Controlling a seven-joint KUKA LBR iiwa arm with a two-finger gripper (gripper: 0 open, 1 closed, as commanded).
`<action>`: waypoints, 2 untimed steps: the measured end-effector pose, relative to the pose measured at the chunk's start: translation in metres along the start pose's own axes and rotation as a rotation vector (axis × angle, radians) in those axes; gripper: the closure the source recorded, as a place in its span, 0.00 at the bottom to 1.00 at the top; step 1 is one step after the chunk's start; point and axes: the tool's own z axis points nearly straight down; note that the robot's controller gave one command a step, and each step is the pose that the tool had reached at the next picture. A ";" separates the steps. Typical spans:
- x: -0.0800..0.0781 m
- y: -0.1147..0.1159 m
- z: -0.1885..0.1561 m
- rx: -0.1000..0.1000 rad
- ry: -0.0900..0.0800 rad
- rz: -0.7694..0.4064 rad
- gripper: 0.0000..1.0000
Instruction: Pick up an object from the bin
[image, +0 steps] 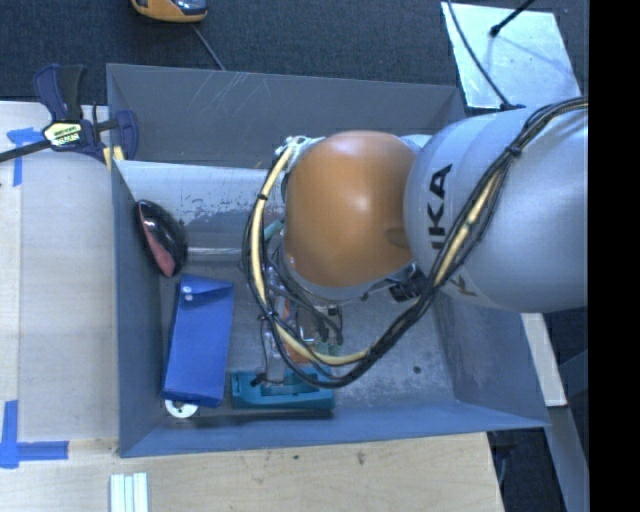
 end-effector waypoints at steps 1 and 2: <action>-0.002 -0.001 -0.005 -0.002 -0.008 0.004 0.00; -0.034 -0.010 0.012 -0.005 -0.013 0.089 0.00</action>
Offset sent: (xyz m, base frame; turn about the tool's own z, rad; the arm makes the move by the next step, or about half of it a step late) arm 0.0692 -0.0231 -0.0363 0.1895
